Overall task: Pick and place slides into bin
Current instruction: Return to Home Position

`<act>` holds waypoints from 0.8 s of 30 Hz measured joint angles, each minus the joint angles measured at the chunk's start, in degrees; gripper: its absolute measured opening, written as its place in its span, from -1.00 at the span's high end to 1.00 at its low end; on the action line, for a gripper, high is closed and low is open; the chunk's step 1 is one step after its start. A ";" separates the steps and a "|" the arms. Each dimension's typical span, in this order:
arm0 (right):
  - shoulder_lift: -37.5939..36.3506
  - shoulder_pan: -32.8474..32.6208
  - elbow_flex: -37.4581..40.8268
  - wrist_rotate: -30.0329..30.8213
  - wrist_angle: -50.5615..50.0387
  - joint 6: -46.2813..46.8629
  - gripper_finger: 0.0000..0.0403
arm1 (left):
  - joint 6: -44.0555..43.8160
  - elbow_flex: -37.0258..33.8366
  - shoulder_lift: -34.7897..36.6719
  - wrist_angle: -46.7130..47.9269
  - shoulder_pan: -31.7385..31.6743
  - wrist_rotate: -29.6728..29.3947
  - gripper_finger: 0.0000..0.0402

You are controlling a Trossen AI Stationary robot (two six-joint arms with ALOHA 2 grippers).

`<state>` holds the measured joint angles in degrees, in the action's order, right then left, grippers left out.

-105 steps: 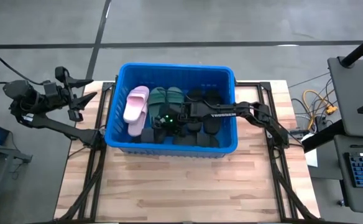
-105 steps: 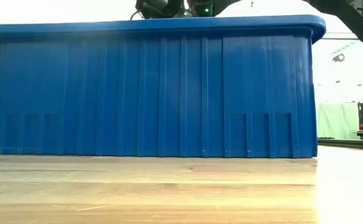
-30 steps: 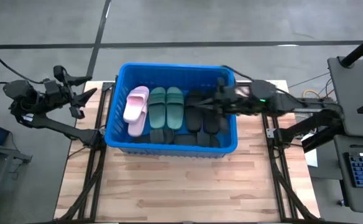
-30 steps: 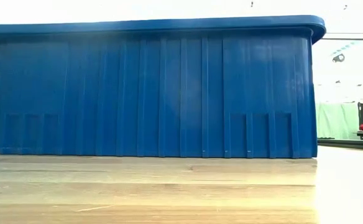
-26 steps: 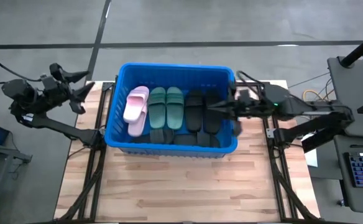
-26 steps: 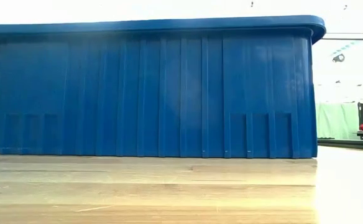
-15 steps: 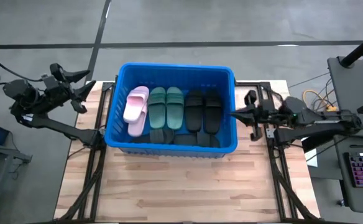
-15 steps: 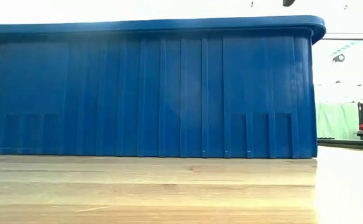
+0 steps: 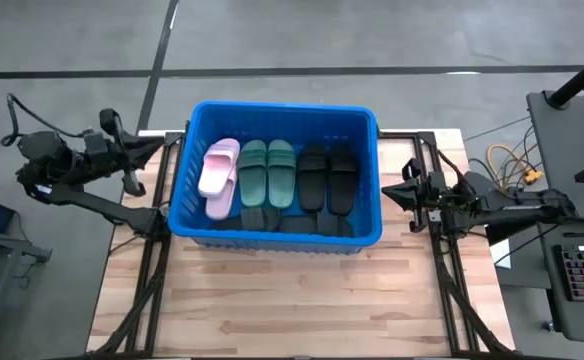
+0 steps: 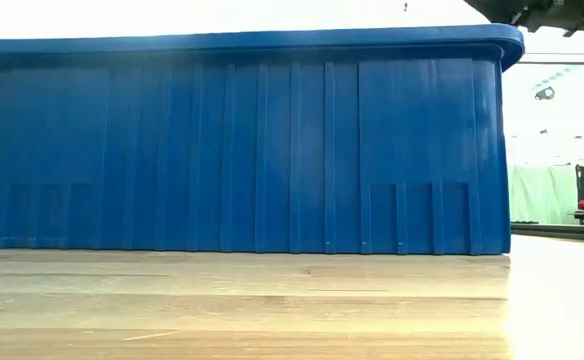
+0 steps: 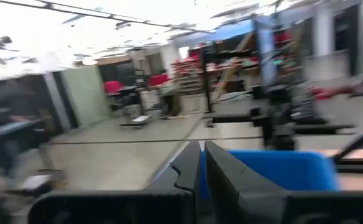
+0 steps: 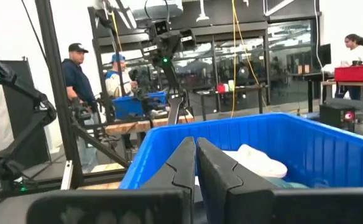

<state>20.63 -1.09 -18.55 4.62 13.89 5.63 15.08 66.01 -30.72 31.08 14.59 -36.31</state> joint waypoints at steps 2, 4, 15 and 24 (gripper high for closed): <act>-1.96 0.01 1.39 0.00 -0.01 0.10 0.96 | -3.24 -0.15 -0.24 0.47 0.01 2.15 0.96; -3.95 0.01 2.83 0.00 0.00 2.05 0.96 | -6.07 -0.78 -0.32 2.23 0.02 2.41 0.98; -14.73 0.01 7.49 2.61 -2.85 1.37 0.96 | -8.37 -12.68 4.17 -2.41 0.00 3.82 1.00; -20.62 0.01 5.00 5.42 -12.13 0.90 0.96 | -8.88 -19.56 7.66 -9.82 0.02 9.94 1.00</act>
<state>0.00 -1.08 -13.55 10.04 1.76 6.52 6.20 46.45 -23.06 21.25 14.61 -26.37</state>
